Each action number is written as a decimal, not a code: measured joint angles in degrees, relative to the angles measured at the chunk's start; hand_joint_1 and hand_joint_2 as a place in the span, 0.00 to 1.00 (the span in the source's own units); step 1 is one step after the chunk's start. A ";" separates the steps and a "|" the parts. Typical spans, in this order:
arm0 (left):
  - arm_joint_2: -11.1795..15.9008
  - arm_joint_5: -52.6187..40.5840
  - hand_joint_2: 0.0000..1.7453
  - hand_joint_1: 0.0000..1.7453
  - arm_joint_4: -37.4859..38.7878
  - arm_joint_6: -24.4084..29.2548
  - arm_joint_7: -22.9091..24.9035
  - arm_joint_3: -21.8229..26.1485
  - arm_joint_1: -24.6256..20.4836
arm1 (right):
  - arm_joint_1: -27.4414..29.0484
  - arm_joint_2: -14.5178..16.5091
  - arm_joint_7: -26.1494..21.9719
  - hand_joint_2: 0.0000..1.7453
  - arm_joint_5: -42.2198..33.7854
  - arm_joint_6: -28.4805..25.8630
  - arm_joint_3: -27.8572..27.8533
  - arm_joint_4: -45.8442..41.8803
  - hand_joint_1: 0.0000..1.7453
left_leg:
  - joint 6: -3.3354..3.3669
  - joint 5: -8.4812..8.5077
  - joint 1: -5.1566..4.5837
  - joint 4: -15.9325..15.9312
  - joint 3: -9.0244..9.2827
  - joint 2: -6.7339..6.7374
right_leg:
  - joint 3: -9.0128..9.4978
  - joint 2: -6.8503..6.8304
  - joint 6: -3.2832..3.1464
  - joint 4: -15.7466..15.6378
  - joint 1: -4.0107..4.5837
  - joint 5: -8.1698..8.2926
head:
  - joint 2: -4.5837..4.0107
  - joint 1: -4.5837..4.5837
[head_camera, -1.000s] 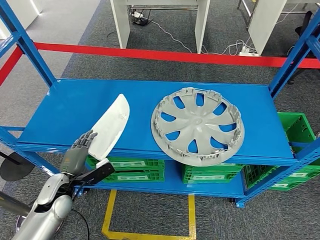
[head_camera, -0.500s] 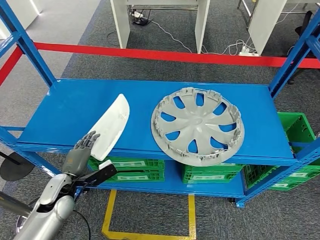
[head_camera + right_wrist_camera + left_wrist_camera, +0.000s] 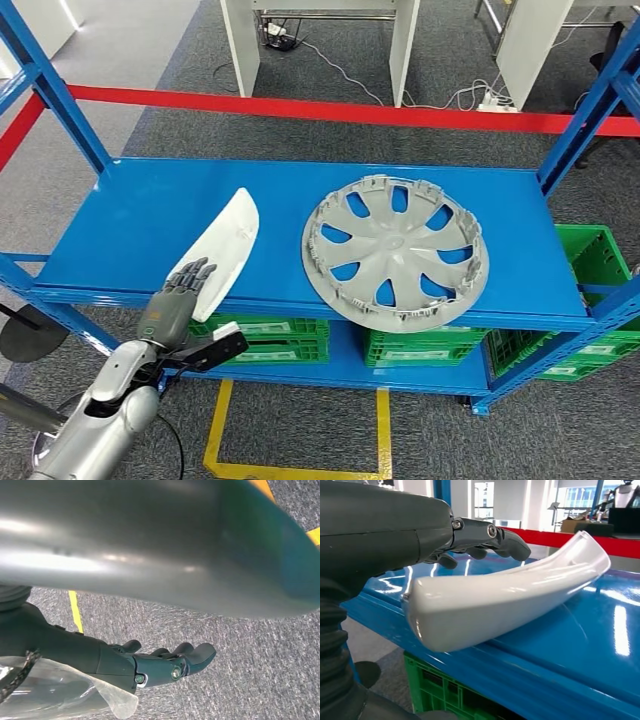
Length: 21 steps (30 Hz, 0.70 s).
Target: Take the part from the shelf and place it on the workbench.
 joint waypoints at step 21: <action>-0.01 0.66 1.00 1.00 1.88 -0.05 0.00 -1.33 -0.46 | -0.08 -0.57 -0.18 0.00 -0.10 -0.64 -0.01 1.15 0.00 | 0.00 0.00 0.00 0.00 -0.03 0.00 | 0.02 0.00 0.00 0.00 0.00 0.00 | 0.00 -0.01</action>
